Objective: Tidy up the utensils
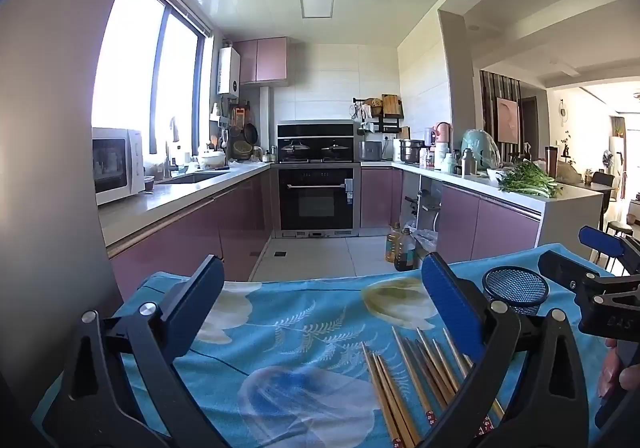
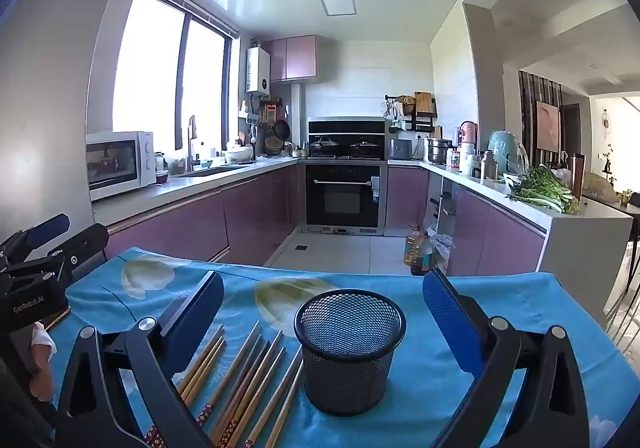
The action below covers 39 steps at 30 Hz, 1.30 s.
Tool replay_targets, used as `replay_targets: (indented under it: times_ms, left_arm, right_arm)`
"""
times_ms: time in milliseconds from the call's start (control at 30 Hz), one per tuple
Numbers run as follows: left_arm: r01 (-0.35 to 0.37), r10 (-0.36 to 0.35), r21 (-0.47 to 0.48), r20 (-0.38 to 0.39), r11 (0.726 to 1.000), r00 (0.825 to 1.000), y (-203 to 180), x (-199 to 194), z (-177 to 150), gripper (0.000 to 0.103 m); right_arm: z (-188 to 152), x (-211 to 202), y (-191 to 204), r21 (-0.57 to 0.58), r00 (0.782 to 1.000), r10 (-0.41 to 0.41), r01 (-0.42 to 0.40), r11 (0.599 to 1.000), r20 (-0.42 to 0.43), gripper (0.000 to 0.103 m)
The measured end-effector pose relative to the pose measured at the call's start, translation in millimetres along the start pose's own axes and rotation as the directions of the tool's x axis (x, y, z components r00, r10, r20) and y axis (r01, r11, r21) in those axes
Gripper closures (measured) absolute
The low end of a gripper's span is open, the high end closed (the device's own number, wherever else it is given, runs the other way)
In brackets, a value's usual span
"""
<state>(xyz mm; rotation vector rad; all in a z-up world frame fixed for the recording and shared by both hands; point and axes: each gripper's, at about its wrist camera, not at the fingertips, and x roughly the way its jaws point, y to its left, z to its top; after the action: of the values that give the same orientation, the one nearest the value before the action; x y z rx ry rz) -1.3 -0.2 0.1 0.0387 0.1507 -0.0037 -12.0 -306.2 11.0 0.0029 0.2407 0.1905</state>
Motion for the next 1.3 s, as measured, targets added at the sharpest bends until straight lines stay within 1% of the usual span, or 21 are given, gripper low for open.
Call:
replay_targets:
  times_ms: [133, 200, 267, 333, 367, 433, 1300]
  left_arm:
    - [0.0, 0.0, 0.001, -0.011, 1.0, 1.0, -1.5, 1.6, -0.4, 0.006]
    - [-0.003, 0.003, 0.002, -0.01, 1.0, 1.0, -4.0, -0.7, 8.8, 0.006]
    - [-0.003, 0.003, 0.003, -0.01, 1.0, 1.0, -4.3, -1.5, 12.3, 0.006]
    - [-0.003, 0.003, 0.004, -0.011, 1.0, 1.0, -5.7, -0.4, 14.5, 0.006]
    - [-0.003, 0.003, 0.002, -0.009, 1.0, 1.0, -6.4, 0.0, 14.5, 0.006]
    - [0.001, -0.001, -0.01, 0.017, 1.0, 1.0, -1.4, -3.8, 1.4, 0.006]
    - [-0.005, 0.005, -0.007, 0.026, 1.0, 1.0, -3.0, -6.9, 0.6, 0.006]
  right_arm:
    - [-0.5, 2.7, 0.4, -0.001, 1.0, 0.005, -0.005, 1.0, -0.009, 0.006]
    - [6.1, -0.2, -2.6, 0.0, 1.0, 0.001, -0.001, 1.0, -0.003, 0.006]
    - [4.2, -2.1, -0.4, 0.0, 1.0, -0.002, 0.002, 1.0, 0.012, 0.006]
    - [6.3, -0.7, -2.8, 0.004, 1.0, 0.0, 0.0, 1.0, 0.01, 0.006]
    - [7.1, -0.2, -3.7, 0.004, 1.0, 0.0, 0.0, 1.0, 0.009, 0.006]
    - [4.0, -0.9, -0.5, -0.004, 1.0, -0.002, 0.002, 1.0, 0.016, 0.006]
    - [-2.7, -3.8, 0.7, 0.007, 0.999, -0.005, 0.005, 1.0, 0.032, 0.006]
